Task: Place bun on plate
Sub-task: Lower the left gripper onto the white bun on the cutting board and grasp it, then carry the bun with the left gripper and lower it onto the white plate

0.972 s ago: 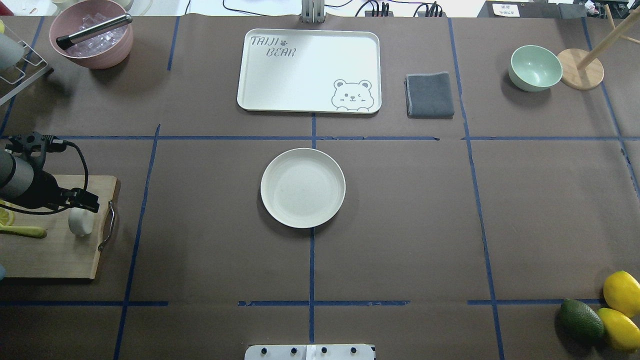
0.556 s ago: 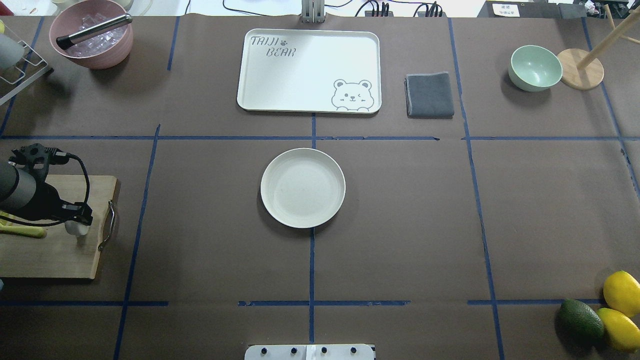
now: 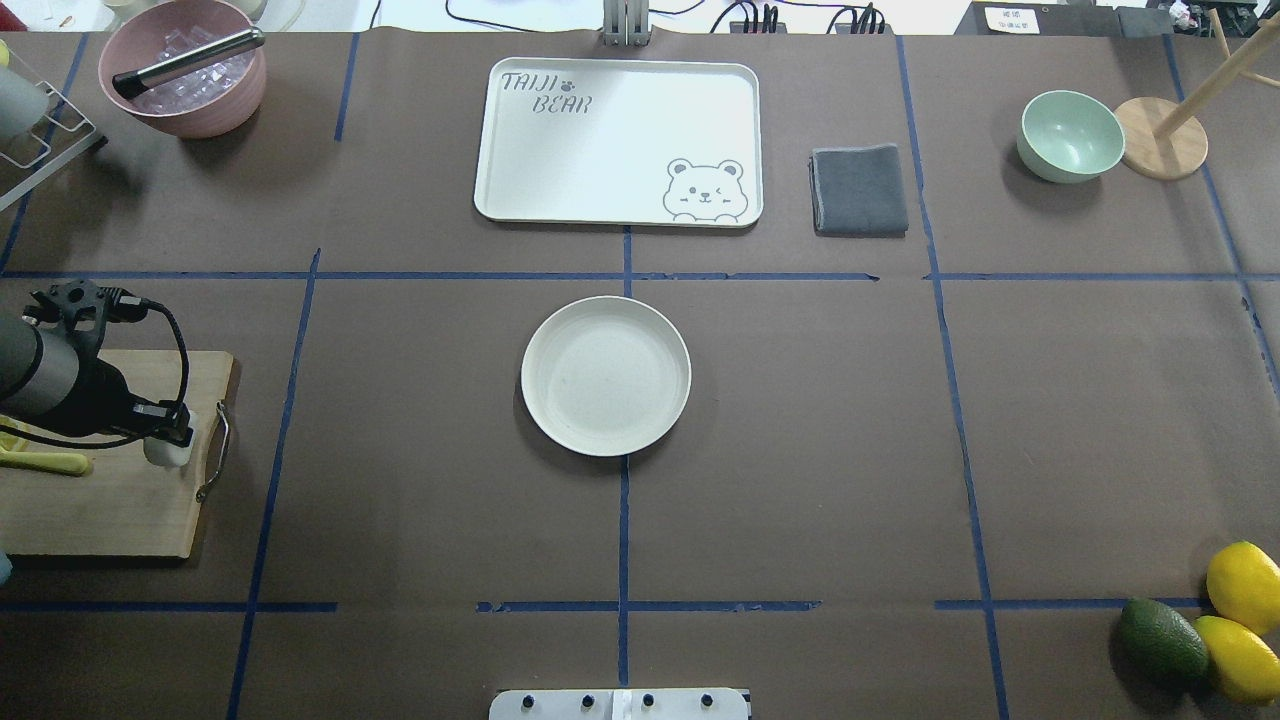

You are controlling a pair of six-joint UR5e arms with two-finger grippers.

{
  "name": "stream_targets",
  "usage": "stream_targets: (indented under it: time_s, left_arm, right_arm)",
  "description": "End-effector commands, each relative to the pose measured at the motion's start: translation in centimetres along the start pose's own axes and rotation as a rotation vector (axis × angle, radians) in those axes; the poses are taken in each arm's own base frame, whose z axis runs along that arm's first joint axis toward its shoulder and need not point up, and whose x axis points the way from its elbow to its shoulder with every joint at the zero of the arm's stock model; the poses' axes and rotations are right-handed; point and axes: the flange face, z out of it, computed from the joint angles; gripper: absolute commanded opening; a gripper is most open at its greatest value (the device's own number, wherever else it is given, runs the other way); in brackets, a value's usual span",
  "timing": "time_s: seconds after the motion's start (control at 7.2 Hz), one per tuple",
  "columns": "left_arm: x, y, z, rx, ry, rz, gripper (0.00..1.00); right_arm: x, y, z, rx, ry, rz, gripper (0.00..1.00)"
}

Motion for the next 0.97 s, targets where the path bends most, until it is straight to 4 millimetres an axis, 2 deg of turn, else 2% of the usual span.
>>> stream_targets:
  time_s: [0.0,0.28,0.42,0.69,0.83]
  left_arm:
    - [7.8,-4.3,-3.1,0.002,-0.014,-0.019,0.35]
    - [18.3,-9.0,-6.7,0.002,-0.014,-0.075,0.35]
    - [22.6,-10.7,-7.4,0.004,0.000,-0.084,0.35]
    - [36.0,-11.3,-4.0,0.064,-0.025,-0.159,0.37]
    - [41.7,-10.9,-3.1,0.064,-0.007,-0.196,0.37]
  right_arm:
    - [-0.1,0.1,0.0,0.000,-0.014,0.003,1.00]
    - [0.0,0.1,0.1,-0.003,-0.015,0.006,1.00]
    - [0.0,0.2,0.2,-0.004,-0.015,0.007,1.00]
    - [0.0,0.2,0.2,-0.006,-0.015,0.010,1.00]
    - [0.1,0.1,0.2,-0.005,-0.014,0.008,1.00]
